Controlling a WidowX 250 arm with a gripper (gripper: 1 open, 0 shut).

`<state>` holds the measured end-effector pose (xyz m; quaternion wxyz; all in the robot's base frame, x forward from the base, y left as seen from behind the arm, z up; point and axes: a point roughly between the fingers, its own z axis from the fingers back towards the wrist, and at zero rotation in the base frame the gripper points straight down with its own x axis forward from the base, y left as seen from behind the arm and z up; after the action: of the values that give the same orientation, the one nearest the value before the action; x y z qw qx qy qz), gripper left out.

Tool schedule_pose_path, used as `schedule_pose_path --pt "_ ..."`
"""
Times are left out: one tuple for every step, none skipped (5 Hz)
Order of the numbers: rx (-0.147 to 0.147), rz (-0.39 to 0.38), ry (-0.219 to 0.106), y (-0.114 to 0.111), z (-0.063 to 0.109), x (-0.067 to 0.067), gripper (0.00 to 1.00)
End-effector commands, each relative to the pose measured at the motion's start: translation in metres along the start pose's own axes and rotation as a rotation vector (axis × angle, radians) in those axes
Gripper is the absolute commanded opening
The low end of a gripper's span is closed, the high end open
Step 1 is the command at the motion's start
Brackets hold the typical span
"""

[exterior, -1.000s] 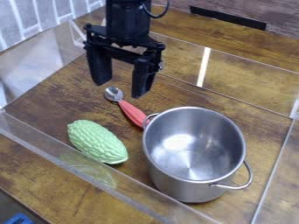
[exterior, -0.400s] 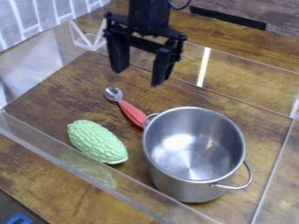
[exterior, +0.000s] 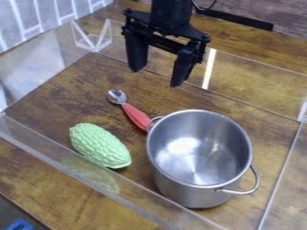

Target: Move the pink spoon to the left

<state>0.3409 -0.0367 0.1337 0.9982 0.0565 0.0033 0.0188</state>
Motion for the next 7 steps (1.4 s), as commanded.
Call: schedule_pose_path --pt "0.011 0.008 -0.075 0.004 0.018 0.011 1.00" --pt "0.037 0.004 -0.101 0.009 0.017 0.017 1.00" --pt "0.049 0.014 -0.115 0.012 0.017 0.022 1.00" --pt "0.061 0.025 -0.129 0.015 0.017 0.026 1.00" --pt "0.068 0.034 -0.143 0.018 0.016 0.030 1.00" --pt "0.076 0.044 -0.156 0.021 0.015 0.032 1.00" --pt "0.086 0.056 -0.166 0.023 0.015 0.034 1.00"
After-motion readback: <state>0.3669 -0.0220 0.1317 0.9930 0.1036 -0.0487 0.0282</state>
